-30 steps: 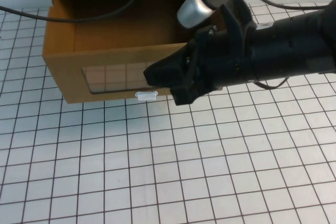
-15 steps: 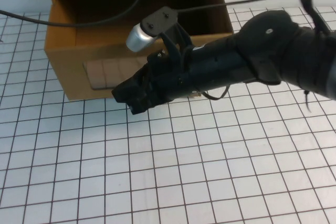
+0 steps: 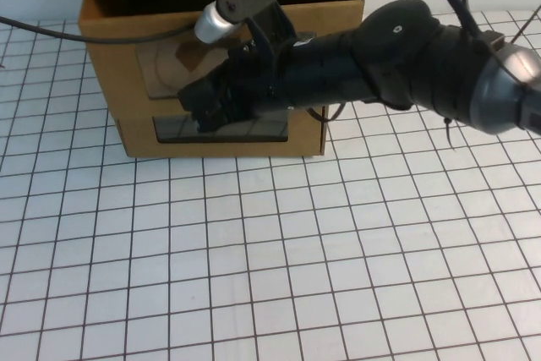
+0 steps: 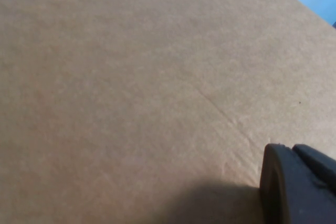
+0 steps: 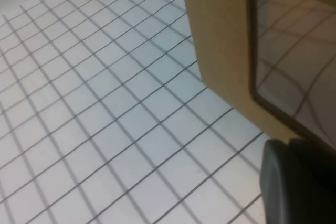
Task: Close the shoe box
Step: Close the shoe box with your right arm
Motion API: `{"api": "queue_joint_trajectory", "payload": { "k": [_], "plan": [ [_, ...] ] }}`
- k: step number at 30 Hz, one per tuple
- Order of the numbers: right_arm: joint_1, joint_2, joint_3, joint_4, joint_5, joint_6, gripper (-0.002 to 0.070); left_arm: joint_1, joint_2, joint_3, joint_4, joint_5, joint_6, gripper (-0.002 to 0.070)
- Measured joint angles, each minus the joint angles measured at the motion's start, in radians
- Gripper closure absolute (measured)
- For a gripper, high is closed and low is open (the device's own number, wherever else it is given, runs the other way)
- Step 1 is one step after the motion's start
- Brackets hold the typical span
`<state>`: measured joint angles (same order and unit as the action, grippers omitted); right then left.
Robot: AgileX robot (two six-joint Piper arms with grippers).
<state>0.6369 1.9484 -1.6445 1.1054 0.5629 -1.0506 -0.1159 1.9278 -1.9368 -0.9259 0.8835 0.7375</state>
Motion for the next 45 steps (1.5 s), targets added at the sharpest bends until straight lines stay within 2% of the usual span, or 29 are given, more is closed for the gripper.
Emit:
{"api": "queue_joint_trajectory", "payload": {
  "k": [15, 33, 39, 45],
  "plan": [
    [-0.027, 0.135, -0.154, 0.009, -0.118, -0.044, 0.0689, 0.000, 0.000, 0.000, -0.002, 0.002, 0.000, 0.0679],
    [-0.036, 0.130, -0.160, 0.020, -0.153, -0.046, 0.0689, 0.005, 0.000, -0.002, -0.008, 0.025, 0.002, 0.0679],
    [-0.043, 0.081, -0.160, -0.010, -0.081, -0.056, 0.0689, 0.039, 0.000, -0.066, -0.013, 0.163, 0.002, 0.0679],
    [-0.049, -0.002, -0.160, -0.123, 0.016, -0.027, 0.0689, 0.095, -0.067, -0.120, -0.021, 0.297, 0.002, 0.0679]
  ]
}}
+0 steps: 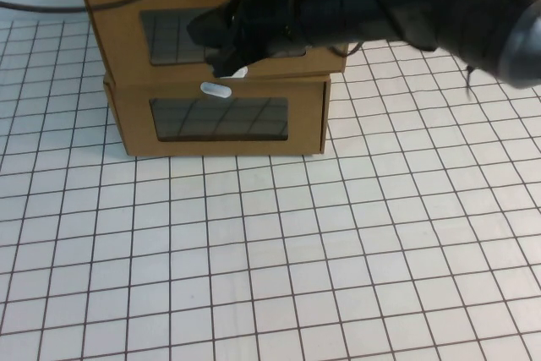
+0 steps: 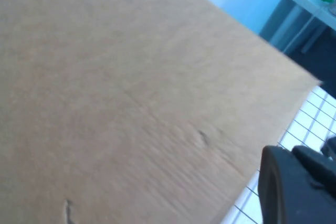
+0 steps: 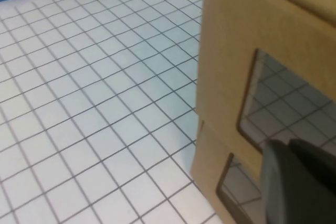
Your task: Close the shoe box
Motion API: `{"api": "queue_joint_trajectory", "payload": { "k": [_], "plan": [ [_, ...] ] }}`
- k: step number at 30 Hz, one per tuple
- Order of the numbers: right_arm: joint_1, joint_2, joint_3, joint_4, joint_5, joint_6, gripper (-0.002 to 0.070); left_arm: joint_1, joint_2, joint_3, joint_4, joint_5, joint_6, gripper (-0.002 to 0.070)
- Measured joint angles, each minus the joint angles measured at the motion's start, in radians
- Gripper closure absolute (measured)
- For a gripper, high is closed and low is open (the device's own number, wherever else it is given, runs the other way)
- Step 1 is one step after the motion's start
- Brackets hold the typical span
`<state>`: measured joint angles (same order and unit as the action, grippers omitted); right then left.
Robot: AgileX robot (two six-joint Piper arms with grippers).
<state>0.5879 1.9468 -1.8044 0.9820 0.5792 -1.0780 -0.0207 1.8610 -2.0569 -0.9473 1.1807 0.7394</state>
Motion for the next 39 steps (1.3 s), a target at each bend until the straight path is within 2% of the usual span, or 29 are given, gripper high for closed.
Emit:
{"api": "queue_joint_trajectory", "payload": {
  "k": [9, 16, 21, 28, 39],
  "plan": [
    [-0.078, -0.181, 0.000, -0.173, 0.123, 0.171, 0.0689, 0.101, -0.182, -0.001, 0.034, 0.066, -0.039, 0.0679],
    [-0.161, -0.356, 0.070, -0.270, 0.152, 0.266, 0.0689, 0.114, -0.376, 0.112, 0.042, 0.072, -0.026, 0.0679],
    [-0.195, -0.534, 0.236, -0.286, 0.071, 0.272, 0.0689, 0.115, -0.570, 0.335, 0.049, 0.072, 0.048, 0.0679],
    [-0.200, -0.798, 0.516, -0.290, -0.107, 0.253, 0.0689, 0.115, -0.860, 0.696, 0.122, 0.045, 0.063, 0.0679],
    [-0.200, -1.198, 1.005, -0.300, -0.299, 0.248, 0.0689, 0.115, -1.321, 1.193, 0.170, -0.199, 0.057, 0.0679]
  ]
}}
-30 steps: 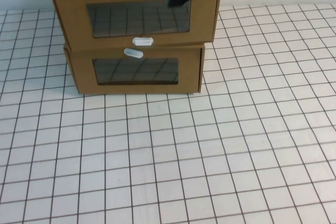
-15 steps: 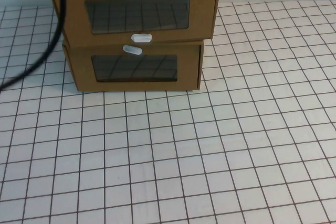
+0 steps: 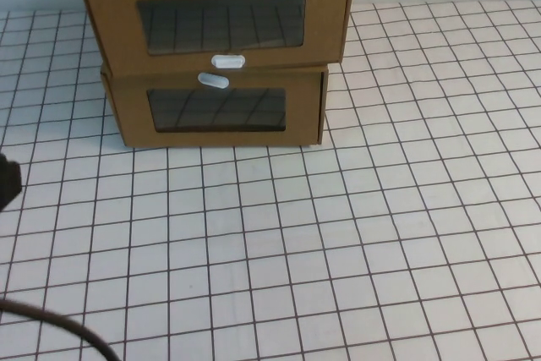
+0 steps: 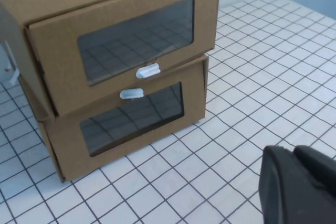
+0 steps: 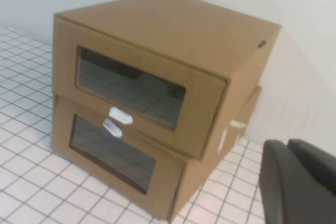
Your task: Close the shoe box
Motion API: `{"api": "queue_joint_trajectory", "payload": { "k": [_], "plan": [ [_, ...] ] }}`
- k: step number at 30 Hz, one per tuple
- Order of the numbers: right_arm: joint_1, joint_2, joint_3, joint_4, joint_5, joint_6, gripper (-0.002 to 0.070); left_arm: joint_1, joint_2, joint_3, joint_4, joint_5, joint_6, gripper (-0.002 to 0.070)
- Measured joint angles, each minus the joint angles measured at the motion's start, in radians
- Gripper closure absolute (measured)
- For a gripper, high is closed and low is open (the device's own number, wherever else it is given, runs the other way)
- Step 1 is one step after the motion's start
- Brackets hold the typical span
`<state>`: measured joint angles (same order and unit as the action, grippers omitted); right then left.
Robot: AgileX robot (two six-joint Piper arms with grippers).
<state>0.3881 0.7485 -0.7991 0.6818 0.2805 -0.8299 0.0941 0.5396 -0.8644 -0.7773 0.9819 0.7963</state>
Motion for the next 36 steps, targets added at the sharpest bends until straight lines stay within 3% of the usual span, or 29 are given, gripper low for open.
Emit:
{"api": "queue_joint_trajectory", "payload": {
  "k": [6, 14, 36],
  "plan": [
    [0.000, -0.184, 0.184, 0.004, -0.024, 0.000, 0.0689, 0.000, -0.204, 0.177, -0.005, -0.066, -0.060, 0.0679],
    [0.000, -0.328, 0.268, 0.006, -0.028, 0.000, 0.0689, 0.000, -0.401, 0.243, -0.011, -0.108, -0.095, 0.0679],
    [0.000, -0.334, 0.271, 0.006, 0.124, 0.000, 0.0689, 0.000, -0.414, 0.245, 0.021, -0.145, -0.069, 0.0679]
  ]
}}
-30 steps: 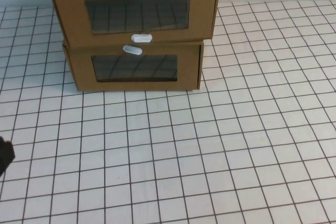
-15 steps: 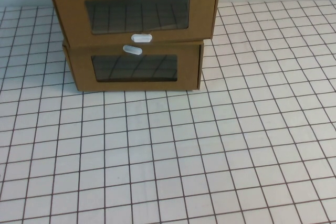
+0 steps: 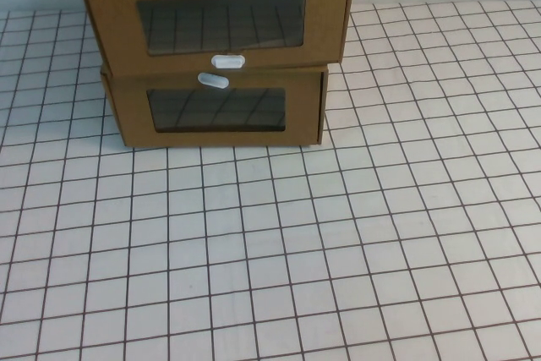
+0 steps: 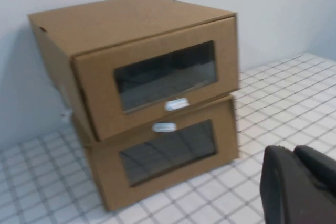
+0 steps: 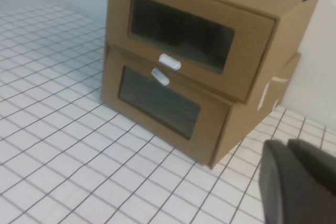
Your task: Close the shoe box
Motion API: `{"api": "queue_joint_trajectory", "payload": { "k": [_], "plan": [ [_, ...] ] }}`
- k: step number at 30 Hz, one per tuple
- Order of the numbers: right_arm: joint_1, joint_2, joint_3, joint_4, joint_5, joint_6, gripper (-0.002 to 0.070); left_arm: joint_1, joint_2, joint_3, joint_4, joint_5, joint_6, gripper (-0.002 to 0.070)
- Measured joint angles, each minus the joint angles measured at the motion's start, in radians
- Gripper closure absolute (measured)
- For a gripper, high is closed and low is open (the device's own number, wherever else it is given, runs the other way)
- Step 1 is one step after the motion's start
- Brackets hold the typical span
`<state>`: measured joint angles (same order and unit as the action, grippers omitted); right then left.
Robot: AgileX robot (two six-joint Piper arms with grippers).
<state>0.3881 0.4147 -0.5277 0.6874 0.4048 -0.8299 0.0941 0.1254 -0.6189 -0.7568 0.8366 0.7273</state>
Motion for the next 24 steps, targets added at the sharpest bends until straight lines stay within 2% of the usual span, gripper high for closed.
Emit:
{"api": "queue_joint_trajectory", "payload": {
  "k": [6, 8, 11, 14, 18, 21, 24],
  "plan": [
    [0.000, 0.000, 0.000, 0.000, 0.073, 0.000, 0.0689, 0.000, 0.000, 0.039, 0.186, -0.180, 0.056, 0.0679],
    [0.000, 0.000, 0.000, 0.000, 0.097, 0.000, 0.0689, 0.002, 0.000, 0.073, 0.283, -0.233, 0.058, 0.0679],
    [0.000, 0.000, 0.000, -0.002, 0.130, 0.000, 0.0690, -0.011, -0.012, 0.155, 0.498, -0.319, 0.059, 0.0679],
    [0.000, 0.000, 0.000, -0.004, 0.162, 0.000, 0.0690, -0.074, -0.049, 0.245, 0.657, -0.356, 0.061, 0.0679],
    [-0.002, 0.000, 0.000, -0.006, 0.198, 0.000, 0.0689, -0.154, -0.092, 0.356, 0.720, -0.371, 0.062, 0.0679],
    [-0.002, 0.000, 0.000, -0.006, 0.222, 0.000, 0.0689, -0.170, -0.117, 0.424, 0.715, -0.445, 0.046, 0.0679],
    [-0.002, 0.000, 0.000, -0.006, 0.247, 0.000, 0.0689, -0.172, -0.134, 0.485, 0.693, -0.552, -0.066, 0.0679]
  ]
}}
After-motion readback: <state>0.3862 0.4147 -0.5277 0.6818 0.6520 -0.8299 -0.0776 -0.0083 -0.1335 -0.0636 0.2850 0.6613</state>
